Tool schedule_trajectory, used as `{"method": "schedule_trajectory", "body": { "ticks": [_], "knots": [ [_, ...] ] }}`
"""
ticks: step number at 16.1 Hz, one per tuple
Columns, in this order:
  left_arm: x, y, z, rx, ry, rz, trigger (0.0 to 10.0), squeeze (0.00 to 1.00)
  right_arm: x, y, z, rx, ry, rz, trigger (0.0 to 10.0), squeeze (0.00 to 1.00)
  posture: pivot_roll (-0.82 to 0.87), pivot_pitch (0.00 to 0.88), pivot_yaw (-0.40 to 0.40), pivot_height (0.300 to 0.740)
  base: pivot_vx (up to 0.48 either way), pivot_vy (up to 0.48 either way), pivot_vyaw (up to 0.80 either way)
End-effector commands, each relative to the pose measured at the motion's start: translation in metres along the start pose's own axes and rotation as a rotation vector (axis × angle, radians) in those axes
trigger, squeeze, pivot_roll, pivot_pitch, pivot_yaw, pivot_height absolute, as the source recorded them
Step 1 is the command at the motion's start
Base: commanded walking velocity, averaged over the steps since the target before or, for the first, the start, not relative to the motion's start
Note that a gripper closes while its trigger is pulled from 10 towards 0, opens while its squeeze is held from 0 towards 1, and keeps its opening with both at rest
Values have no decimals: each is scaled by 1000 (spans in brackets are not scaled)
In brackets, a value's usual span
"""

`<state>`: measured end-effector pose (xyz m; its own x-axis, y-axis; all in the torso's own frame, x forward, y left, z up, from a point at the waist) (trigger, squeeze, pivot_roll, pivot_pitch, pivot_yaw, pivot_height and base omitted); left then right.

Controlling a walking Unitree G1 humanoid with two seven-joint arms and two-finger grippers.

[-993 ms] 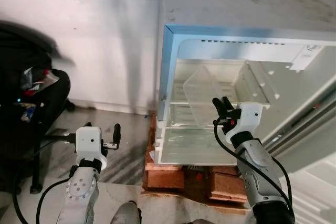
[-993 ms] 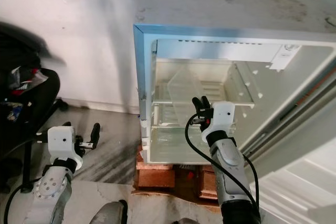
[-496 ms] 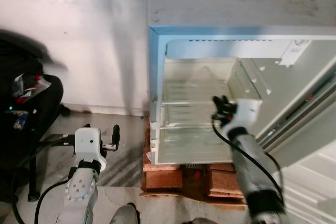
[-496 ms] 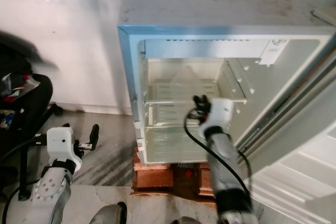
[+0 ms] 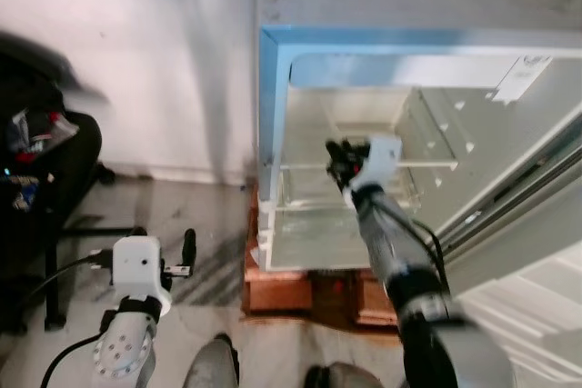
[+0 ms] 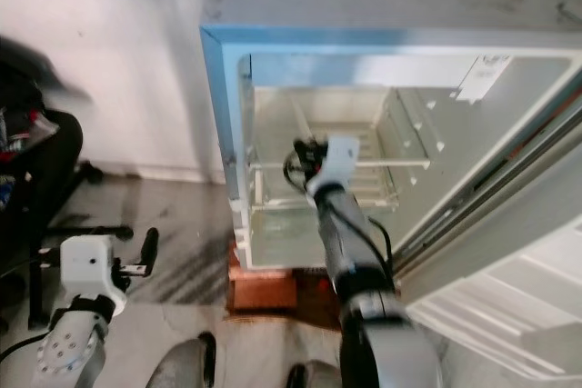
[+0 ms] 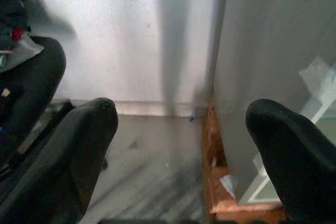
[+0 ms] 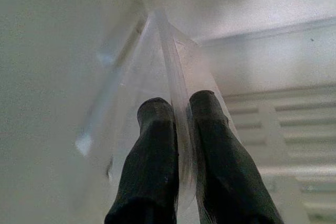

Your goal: Restocking fridge

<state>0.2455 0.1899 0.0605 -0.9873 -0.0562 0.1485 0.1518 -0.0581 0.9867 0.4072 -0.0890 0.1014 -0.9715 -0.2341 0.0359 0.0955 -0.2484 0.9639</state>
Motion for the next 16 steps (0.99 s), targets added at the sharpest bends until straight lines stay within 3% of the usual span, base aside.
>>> {"method": "schedule_trajectory", "body": {
  "ticks": [1, 5, 8, 9, 12, 16],
  "knots": [
    [6, 1, 2, -13, 15, 13, 10000, 0, 4, -24, -9, -55, -66, 98, 10000, 0, 323, 284, -100, 740, 0, 0, 0],
    [23, -2, 5, -6, 55, 44, 10000, 0, -14, -17, 2, -220, -165, 139, 10000, 0, 354, 311, -120, 740, 0, 0, 0],
    [23, -1, 2, -6, 43, 50, 10000, 0, -20, -13, 16, -290, -164, 144, 10000, 0, 350, 311, -116, 740, 0, 0, 0],
    [21, 0, 1, -7, 40, 50, 10000, 0, -22, -10, 20, -340, -160, 131, 10000, 1000, 350, 311, -116, 740, 0, 0, 0],
    [19, 2, 2, -8, 37, 50, 10000, 0, -26, 0, 21, -404, -167, 95, 10000, 1000, 342, 305, -113, 740, 0, 0, 0],
    [18, 2, -2, -4, 32, 51, 10000, 0, -29, 16, 4, -420, -235, 40, 10000, 1000, 347, 295, -116, 740, 0, 0, 0]
  ]
}}
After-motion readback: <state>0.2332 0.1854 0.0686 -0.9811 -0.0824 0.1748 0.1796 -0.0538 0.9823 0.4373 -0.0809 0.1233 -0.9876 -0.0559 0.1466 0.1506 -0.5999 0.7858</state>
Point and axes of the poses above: a point about 5 cm out from each wrist's last joint towards the gripper, its own x axis pointing back from the gripper into the wrist, its own y axis along the axis of the wrist's last joint, z = x × y, the point moved 5 cm from there along -x, pointing out of the wrist towards the gripper, and after that the axes turned 2 degrees about x, right-handed, at the moved point
